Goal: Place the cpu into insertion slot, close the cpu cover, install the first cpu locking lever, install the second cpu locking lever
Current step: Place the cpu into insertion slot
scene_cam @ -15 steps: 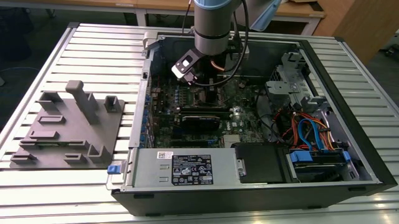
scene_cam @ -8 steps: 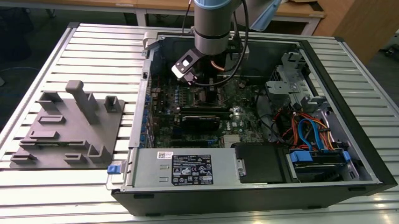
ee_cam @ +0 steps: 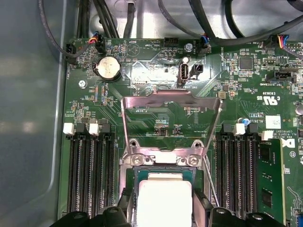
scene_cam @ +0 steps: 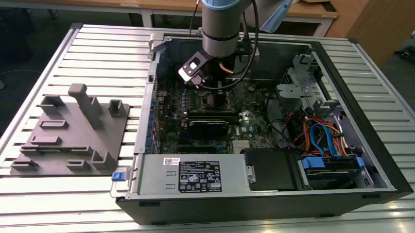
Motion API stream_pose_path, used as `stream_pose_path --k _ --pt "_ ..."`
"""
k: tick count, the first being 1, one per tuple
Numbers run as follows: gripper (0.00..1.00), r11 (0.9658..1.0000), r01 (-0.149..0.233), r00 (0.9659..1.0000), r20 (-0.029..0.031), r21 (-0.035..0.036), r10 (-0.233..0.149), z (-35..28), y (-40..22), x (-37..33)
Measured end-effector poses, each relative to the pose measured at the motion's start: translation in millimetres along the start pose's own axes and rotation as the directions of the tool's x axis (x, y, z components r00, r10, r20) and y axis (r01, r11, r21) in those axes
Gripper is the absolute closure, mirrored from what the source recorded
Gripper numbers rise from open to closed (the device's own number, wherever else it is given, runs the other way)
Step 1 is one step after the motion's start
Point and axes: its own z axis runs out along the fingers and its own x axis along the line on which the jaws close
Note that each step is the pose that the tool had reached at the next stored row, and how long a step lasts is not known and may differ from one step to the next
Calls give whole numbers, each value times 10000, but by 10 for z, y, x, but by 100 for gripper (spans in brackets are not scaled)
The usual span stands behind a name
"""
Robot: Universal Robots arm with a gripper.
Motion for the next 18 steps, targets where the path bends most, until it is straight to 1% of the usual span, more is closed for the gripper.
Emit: stream_pose_path --k 4,5,7,14,15,16,18 --pt "38 10000 -1 10000 3 0 1 0 0 0" --pt "32 10000 -1 10000 4 0 1 -1 0 1" --pt "32 10000 -1 10000 5 1 1 -11 1 1" --pt "33 10000 -1 10000 4 9 1 -106 8 2" --pt "40 10000 -1 10000 4 12 1 -120 9 2" --pt "40 10000 -1 10000 4 16 1 -131 10 3" --pt "52 10000 -1 10000 3 26 1 -153 11 3"
